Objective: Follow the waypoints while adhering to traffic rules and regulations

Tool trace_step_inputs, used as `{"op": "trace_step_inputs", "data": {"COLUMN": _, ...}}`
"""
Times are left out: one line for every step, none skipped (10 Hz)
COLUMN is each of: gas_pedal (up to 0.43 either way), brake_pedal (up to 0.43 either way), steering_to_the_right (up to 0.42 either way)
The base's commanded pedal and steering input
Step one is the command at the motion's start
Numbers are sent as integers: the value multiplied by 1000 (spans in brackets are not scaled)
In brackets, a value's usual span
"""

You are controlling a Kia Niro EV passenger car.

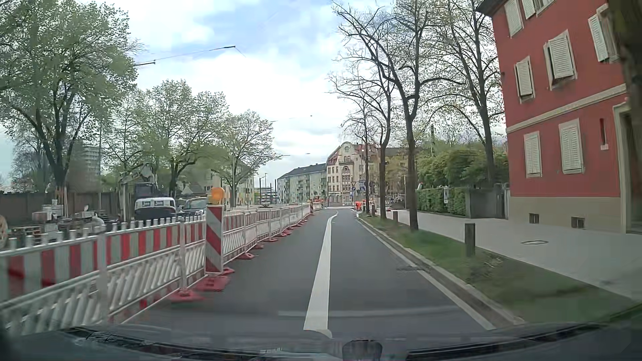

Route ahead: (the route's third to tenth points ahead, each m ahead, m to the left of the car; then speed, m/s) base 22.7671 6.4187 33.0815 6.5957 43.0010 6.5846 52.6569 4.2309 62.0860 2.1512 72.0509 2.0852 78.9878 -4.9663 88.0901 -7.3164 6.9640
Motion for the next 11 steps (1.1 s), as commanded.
{"op": "trace_step_inputs", "data": {"gas_pedal": 47, "brake_pedal": 0, "steering_to_the_right": -3}}
{"op": "trace_step_inputs", "data": {"gas_pedal": 47, "brake_pedal": 0, "steering_to_the_right": -2}}
{"op": "trace_step_inputs", "data": {"gas_pedal": 47, "brake_pedal": 0, "steering_to_the_right": -2}}
{"op": "trace_step_inputs", "data": {"gas_pedal": 47, "brake_pedal": 0, "steering_to_the_right": -2}}
{"op": "trace_step_inputs", "data": {"gas_pedal": 47, "brake_pedal": 0, "steering_to_the_right": -2}}
{"op": "trace_step_inputs", "data": {"gas_pedal": 47, "brake_pedal": 0, "steering_to_the_right": -2}}
{"op": "trace_step_inputs", "data": {"gas_pedal": 47, "brake_pedal": 0, "steering_to_the_right": -2}}
{"op": "trace_step_inputs", "data": {"gas_pedal": 47, "brake_pedal": 0, "steering_to_the_right": -2}}
{"op": "trace_step_inputs", "data": {"gas_pedal": 47, "brake_pedal": 0, "steering_to_the_right": -2}}
{"op": "trace_step_inputs", "data": {"gas_pedal": 47, "brake_pedal": 0, "steering_to_the_right": -2}}
{"op": "trace_step_inputs", "data": {"gas_pedal": 47, "brake_pedal": 0, "steering_to_the_right": -2}}
